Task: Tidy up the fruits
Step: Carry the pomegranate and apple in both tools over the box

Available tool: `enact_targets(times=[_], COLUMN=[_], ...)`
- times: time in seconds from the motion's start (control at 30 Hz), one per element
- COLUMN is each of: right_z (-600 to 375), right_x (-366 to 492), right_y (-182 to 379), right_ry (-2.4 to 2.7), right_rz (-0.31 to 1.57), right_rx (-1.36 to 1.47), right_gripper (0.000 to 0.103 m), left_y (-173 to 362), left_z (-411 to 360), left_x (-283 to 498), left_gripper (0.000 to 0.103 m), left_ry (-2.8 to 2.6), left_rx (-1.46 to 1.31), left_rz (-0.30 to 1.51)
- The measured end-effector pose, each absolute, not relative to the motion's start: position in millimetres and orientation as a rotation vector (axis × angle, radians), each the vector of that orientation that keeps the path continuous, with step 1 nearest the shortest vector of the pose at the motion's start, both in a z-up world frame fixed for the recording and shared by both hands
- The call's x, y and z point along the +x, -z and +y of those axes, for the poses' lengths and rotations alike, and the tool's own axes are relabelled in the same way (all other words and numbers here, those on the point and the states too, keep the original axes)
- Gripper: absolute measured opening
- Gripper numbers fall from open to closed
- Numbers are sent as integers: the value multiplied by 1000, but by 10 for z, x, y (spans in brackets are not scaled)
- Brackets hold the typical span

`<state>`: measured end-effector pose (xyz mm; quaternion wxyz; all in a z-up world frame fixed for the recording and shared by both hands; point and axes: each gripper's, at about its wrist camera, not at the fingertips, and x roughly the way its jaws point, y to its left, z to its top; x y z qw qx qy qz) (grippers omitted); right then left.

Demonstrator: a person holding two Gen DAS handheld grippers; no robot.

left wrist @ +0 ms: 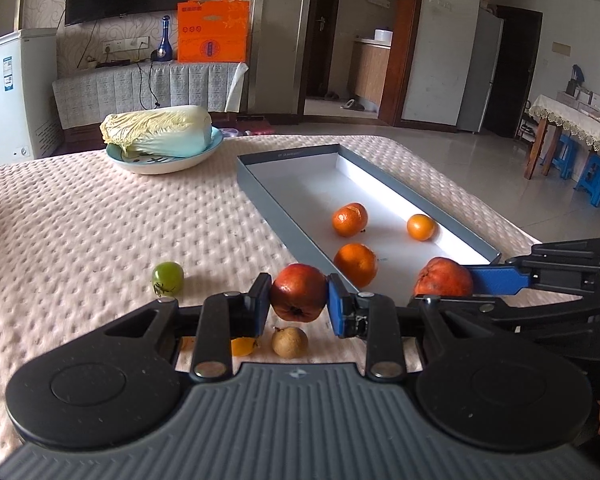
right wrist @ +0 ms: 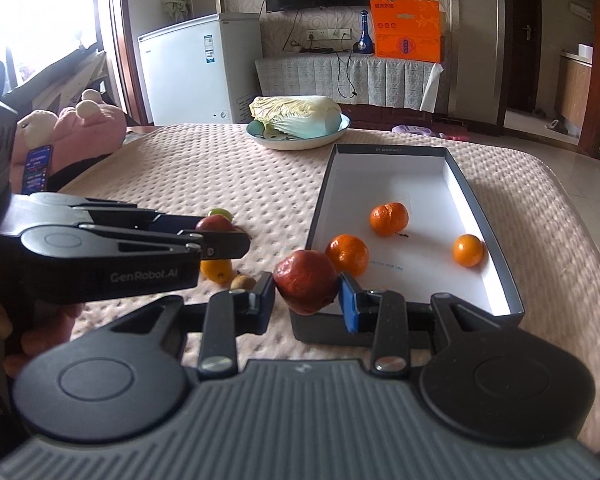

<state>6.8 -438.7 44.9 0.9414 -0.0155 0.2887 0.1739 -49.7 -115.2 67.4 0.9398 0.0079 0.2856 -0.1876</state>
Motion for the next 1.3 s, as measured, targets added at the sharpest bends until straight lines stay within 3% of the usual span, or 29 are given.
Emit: enact_targets(times=[1.3], right_z=[-4499], right_x=[102], right_y=[-479], right_ry=[-319], right_rz=[580], right_rx=[-3], right_gripper=[37], left_y=[-714], left_z=[-1355], left_x=[-73], left_gripper=[35], left_ry=[430], left_rx=[10], left_rz=[548])
